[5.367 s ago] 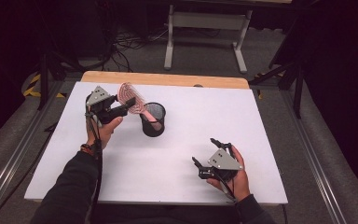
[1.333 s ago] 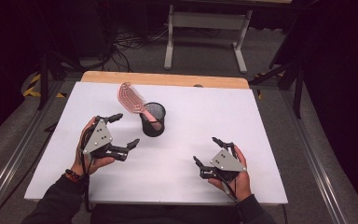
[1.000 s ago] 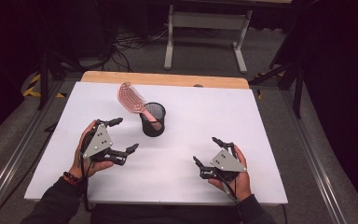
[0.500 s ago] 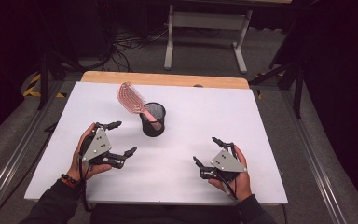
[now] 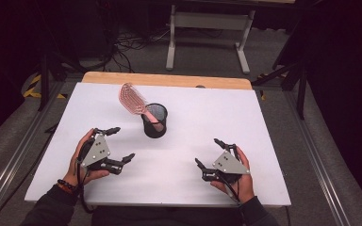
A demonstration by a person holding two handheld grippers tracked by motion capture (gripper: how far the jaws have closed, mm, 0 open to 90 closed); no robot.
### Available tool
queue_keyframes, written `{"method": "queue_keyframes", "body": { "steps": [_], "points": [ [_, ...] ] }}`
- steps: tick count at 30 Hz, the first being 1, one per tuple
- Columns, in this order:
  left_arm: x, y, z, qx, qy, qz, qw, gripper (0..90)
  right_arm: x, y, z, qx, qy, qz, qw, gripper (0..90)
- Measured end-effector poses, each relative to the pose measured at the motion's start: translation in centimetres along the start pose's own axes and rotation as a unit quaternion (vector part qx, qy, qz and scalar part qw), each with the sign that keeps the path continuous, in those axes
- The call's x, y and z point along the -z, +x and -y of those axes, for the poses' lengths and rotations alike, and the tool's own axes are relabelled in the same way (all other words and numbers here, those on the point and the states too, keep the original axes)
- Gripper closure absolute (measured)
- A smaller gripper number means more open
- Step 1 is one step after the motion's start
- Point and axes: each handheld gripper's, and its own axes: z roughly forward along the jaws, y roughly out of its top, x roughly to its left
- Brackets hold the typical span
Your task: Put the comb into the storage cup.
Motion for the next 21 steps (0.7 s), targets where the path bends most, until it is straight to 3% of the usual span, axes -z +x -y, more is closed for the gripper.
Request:
{"method": "queue_keyframes", "body": {
  "steps": [21],
  "points": [
    [1.7, 0.7, 3.4, 0.028, 0.033, -0.016, 0.9989, 6.8, 0.0, 0.0, 0.0, 0.001, -0.002, -0.004, 1.0, 12.6]
  ]
}}
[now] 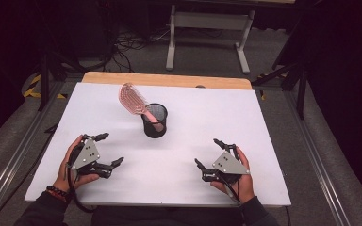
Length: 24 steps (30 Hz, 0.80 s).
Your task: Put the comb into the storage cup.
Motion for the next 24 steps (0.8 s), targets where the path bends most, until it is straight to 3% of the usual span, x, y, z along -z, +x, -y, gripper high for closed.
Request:
{"method": "queue_keyframes", "body": {
  "steps": [10, 18, 24],
  "points": [
    [0.7, 0.2, 1.1, 0.016, 0.006, -0.007, 0.9998, 6.6, 0.0, 0.0, 0.0, -0.002, -0.001, -0.001, 1.0, 12.4],
    [0.9, 0.0, 1.7, 0.035, 0.007, 0.0, 0.9994, 6.5, 0.1, -0.2, 0.0, -0.005, -0.002, 0.0, 1.0, 12.4],
    [0.8, -0.1, 1.7, 0.036, 0.008, 0.002, 0.9993, 6.3, 0.1, -0.3, 0.1, -0.007, -0.001, 0.001, 1.0, 12.3]
  ]
}}
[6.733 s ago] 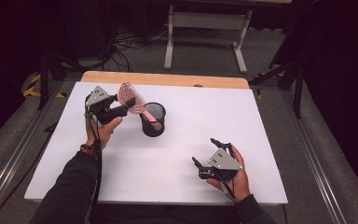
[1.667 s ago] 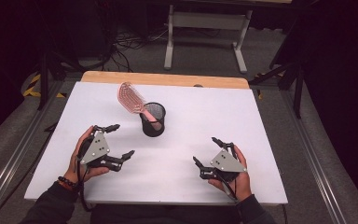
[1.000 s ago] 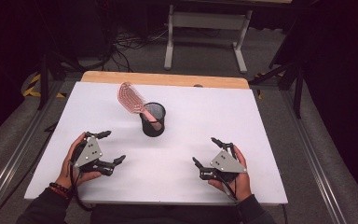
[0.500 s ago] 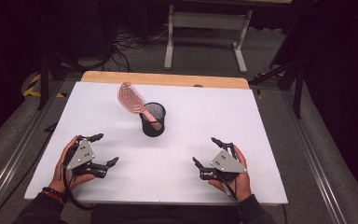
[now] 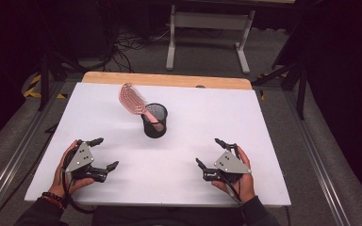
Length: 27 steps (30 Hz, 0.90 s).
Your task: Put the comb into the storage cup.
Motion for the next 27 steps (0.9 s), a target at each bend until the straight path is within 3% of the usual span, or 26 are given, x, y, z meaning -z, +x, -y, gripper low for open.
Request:
{"method": "queue_keyframes", "body": {
  "steps": [27],
  "points": [
    [-0.08, -0.02, 0.03, 0.0, -0.002, 0.005, 1.0, 6.3, 0.0, 0.34, -0.02, 0.012, 0.004, -0.002, 0.9999, 12.2]
  ]
}}
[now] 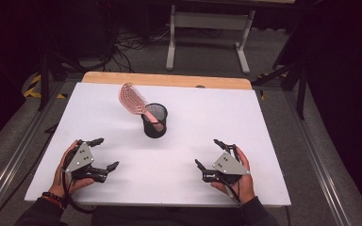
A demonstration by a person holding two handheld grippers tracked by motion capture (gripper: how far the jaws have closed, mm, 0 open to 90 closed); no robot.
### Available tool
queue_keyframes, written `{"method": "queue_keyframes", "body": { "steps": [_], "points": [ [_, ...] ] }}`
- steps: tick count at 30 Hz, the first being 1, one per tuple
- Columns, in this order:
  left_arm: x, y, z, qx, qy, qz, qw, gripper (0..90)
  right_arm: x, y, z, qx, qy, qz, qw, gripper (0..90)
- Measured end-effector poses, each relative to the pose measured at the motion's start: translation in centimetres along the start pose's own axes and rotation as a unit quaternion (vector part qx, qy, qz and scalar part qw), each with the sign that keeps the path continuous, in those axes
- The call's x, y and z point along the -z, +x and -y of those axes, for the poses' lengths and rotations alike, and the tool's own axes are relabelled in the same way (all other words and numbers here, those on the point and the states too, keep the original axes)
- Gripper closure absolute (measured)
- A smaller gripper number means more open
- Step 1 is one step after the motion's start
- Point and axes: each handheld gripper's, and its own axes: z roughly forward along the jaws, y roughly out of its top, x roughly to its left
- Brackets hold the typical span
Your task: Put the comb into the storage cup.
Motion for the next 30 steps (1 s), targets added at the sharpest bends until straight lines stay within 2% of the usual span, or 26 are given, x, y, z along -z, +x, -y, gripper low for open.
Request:
{"method": "queue_keyframes", "body": {
  "steps": [12, 30],
  "points": [
    [-0.37, -0.08, -0.04, -0.004, 0.004, 0.006, 1.0, 6.4, 0.09, -0.06, 0.13, -0.003, 0.002, 0.001, 1.0, 12.2],
    [-0.57, 0.07, -0.2, 0.0, 0.005, 0.002, 1.0, 6.4, 0.15, -0.28, 0.25, -0.009, 0.0, 0.001, 1.0, 12.2]
  ]
}}
